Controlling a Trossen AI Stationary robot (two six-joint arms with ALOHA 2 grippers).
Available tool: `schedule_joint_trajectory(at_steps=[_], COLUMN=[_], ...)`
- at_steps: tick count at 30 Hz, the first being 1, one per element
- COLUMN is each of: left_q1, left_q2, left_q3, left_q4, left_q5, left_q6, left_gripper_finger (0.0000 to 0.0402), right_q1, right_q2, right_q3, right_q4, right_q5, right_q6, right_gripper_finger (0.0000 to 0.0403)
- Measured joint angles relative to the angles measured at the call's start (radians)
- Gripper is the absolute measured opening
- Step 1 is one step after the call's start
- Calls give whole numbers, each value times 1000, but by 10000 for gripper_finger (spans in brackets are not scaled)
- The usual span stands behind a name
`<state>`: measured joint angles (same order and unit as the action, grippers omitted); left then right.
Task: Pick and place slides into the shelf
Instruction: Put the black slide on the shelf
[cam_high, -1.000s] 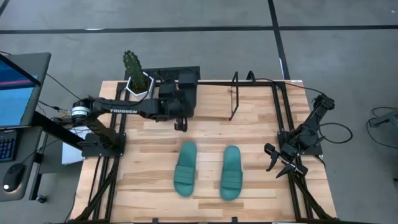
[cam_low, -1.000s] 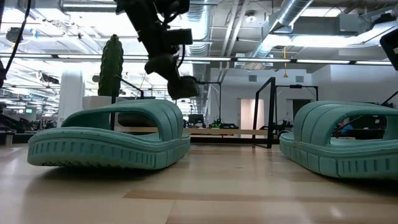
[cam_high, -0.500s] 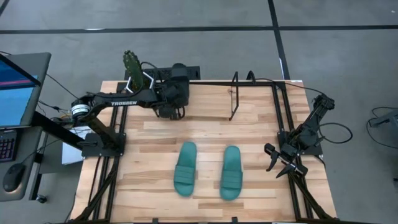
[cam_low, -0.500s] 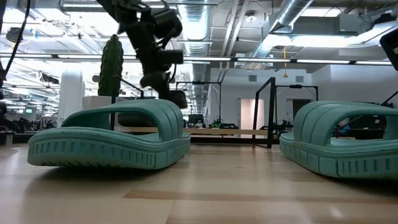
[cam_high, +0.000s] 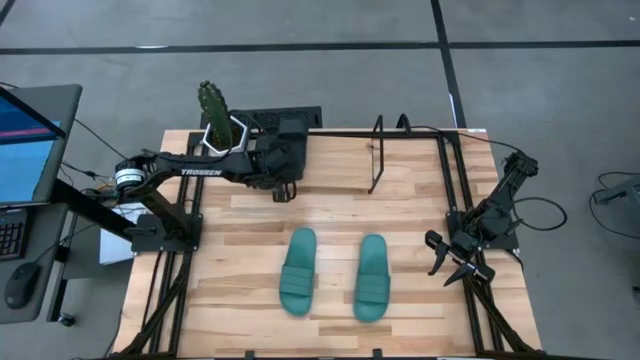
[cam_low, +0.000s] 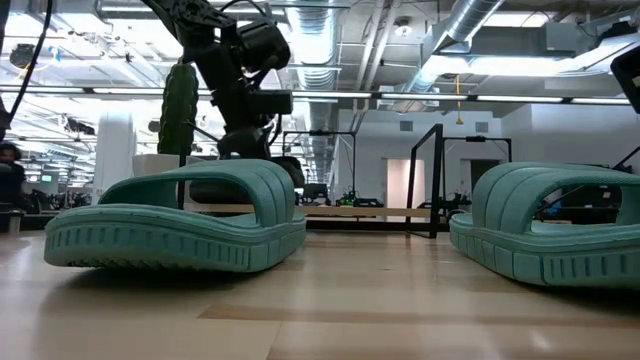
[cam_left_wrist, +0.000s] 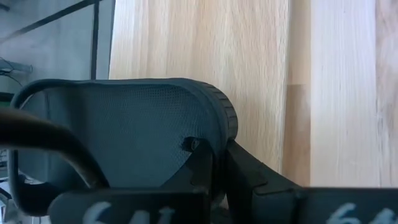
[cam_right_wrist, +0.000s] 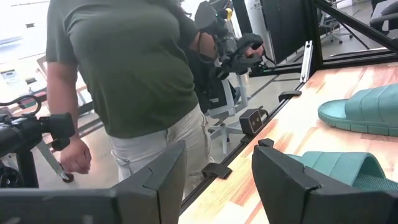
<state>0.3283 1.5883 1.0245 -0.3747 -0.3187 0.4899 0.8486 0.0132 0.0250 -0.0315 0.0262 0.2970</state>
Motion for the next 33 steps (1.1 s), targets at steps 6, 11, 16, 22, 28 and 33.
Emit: schedule_joint_trajectory(at_steps=[6,11,16,22,28,33], left_q1=[0,-1,-15,-40,-60,-74], left_q2=[0,0,0,0,0,0], left_q3=[0,0,0,0,0,0], left_q4=[30,30,21,-23,-67,-98], left_q5=[-4,-9,-9,-1,-2,-5], left_q6=[-6,-47,-44,-32,-26,-26], left_gripper_finger=[2,2,2,0,0,0], right_q1=[0,0,0,0,0,0], right_q2=[0,0,0,0,0,0], right_q3=[0,0,0,0,0,0], right_q4=[0,0,0,0,0,0], right_q5=[0,0,0,0,0,0], right_q6=[0,0,0,0,0,0], right_gripper_finger=[169,169,169,169,169,169])
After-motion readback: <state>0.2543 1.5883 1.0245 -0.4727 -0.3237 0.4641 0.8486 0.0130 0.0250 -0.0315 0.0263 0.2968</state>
